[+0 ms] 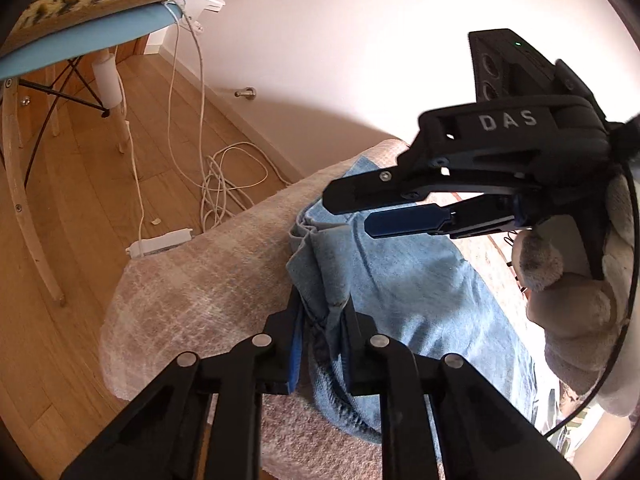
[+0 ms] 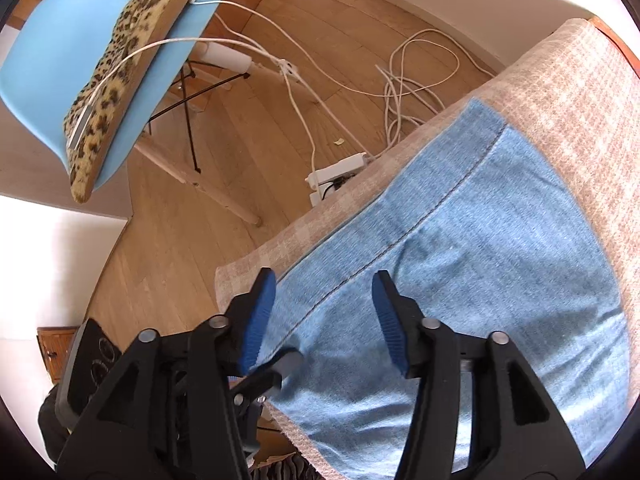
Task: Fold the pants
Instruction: 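Close the left gripper on the jeans edge while the right gripper grasps beside it, then lift the gripped edge with both grippers and fold it over the jeans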
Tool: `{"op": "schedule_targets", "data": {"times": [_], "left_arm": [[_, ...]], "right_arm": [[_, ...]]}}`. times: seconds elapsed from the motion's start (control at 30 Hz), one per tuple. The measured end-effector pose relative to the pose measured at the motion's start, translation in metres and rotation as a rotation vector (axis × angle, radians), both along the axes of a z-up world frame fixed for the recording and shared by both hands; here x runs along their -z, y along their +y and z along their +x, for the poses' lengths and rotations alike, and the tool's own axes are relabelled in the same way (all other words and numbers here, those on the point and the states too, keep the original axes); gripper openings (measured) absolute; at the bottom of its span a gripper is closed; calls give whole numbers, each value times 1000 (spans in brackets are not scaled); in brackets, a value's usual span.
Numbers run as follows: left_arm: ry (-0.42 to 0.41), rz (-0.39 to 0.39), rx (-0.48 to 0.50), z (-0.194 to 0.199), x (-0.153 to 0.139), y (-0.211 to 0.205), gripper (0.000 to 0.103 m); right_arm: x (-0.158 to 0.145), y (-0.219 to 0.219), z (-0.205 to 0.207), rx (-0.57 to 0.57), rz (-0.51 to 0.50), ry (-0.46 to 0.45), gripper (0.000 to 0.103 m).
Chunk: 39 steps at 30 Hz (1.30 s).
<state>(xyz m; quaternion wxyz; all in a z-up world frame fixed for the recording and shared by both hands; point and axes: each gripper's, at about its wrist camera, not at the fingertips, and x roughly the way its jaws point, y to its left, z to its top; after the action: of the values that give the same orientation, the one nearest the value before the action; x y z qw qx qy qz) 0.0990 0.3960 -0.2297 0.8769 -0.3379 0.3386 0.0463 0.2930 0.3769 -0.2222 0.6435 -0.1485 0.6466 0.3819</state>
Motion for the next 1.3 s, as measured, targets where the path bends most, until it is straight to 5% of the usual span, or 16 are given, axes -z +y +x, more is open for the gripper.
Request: {"op": "schedule_targets", "data": {"times": [0.33,0.6,0.8,1.3], "left_arm": [[-66,137,167,5,-24,-44,11],[-71,167,238,8,-32,-69,10],[-30,197,263,11,-36,-78,10],[-15,255,393,21,-74,-139,10]], "right_arm": [[2,2,39,43,-68,-52,54],[12,9,54,34,-135,-123,54],[8,-14,60,37,-116,-155,14],[-63,-119,66,179,65,-215,9]]}}
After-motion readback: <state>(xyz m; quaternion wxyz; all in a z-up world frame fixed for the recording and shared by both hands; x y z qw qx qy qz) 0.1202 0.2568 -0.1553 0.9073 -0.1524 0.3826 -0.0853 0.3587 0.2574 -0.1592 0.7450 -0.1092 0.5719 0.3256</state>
